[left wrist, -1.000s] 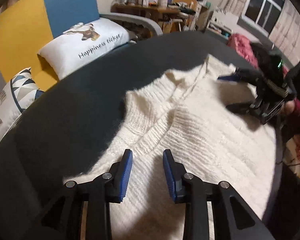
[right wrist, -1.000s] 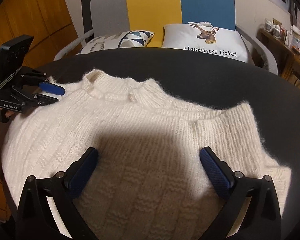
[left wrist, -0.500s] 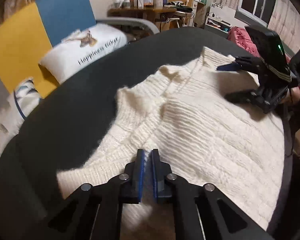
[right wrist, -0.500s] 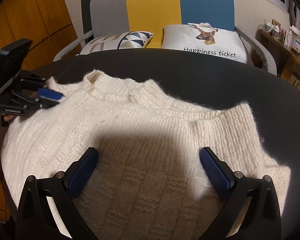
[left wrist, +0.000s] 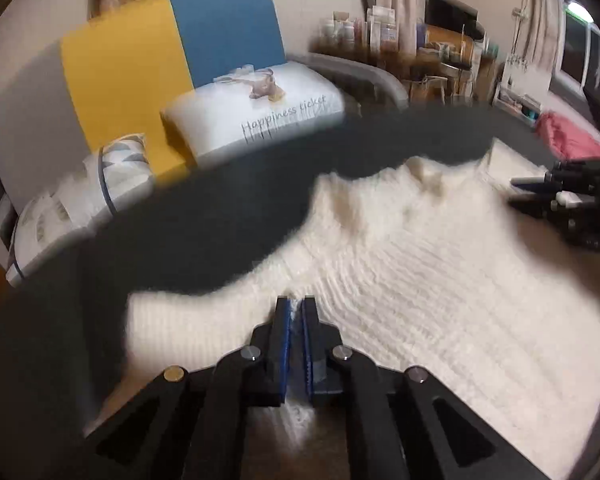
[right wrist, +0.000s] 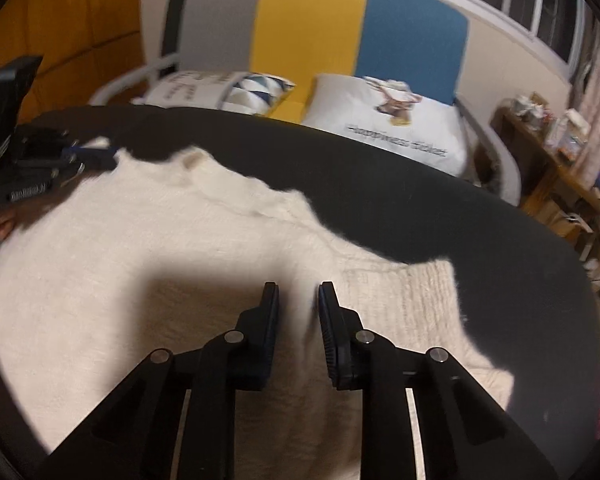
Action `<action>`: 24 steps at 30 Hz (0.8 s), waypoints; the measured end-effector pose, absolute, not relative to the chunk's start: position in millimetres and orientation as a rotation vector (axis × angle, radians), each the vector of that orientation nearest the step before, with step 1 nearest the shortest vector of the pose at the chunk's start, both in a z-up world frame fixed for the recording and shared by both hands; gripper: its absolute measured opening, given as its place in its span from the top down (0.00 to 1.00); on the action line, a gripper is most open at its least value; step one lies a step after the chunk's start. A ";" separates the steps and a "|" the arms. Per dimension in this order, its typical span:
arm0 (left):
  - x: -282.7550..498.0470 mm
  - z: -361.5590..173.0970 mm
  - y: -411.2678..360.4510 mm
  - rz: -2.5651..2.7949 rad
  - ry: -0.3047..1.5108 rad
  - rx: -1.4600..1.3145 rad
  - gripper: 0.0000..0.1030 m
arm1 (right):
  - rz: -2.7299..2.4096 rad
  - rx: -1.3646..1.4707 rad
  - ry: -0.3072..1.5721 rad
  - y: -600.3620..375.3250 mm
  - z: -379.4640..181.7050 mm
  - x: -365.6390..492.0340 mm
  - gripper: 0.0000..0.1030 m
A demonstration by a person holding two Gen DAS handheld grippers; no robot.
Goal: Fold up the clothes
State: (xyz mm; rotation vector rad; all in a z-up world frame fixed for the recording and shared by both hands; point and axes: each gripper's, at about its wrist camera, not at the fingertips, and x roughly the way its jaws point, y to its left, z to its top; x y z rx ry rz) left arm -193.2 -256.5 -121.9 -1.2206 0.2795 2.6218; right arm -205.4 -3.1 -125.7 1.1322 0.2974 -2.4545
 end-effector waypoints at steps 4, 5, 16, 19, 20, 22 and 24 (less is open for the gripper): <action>-189.5 -122.4 -249.6 2.632 0.357 -1.214 0.94 | -2.487 1.134 0.316 -2.5 -127.8 -209.7 0.77; -189.5 -122.5 -251.4 2.629 0.339 -1.217 0.94 | -2.491 1.128 0.328 -3.5 -127.8 -208.8 0.77; -157.9 -110.4 -247.4 2.574 0.359 -1.268 0.90 | -2.393 1.191 0.033 29.8 -124.5 -181.2 0.71; -161.6 -92.9 -250.8 2.626 0.304 -1.286 0.82 | -2.353 1.191 -0.108 47.8 -112.0 -181.0 0.71; -161.9 -86.6 -244.6 2.620 0.286 -1.256 0.82 | -2.357 1.177 -0.135 55.9 -106.2 -179.4 0.70; -161.7 -73.4 -224.0 2.578 0.254 -1.158 0.83 | -2.396 1.137 -0.129 73.4 -94.5 -172.9 0.52; -161.5 -60.3 -203.4 2.533 0.223 -1.062 0.82 | -2.424 1.126 -0.077 86.8 -89.5 -167.0 0.44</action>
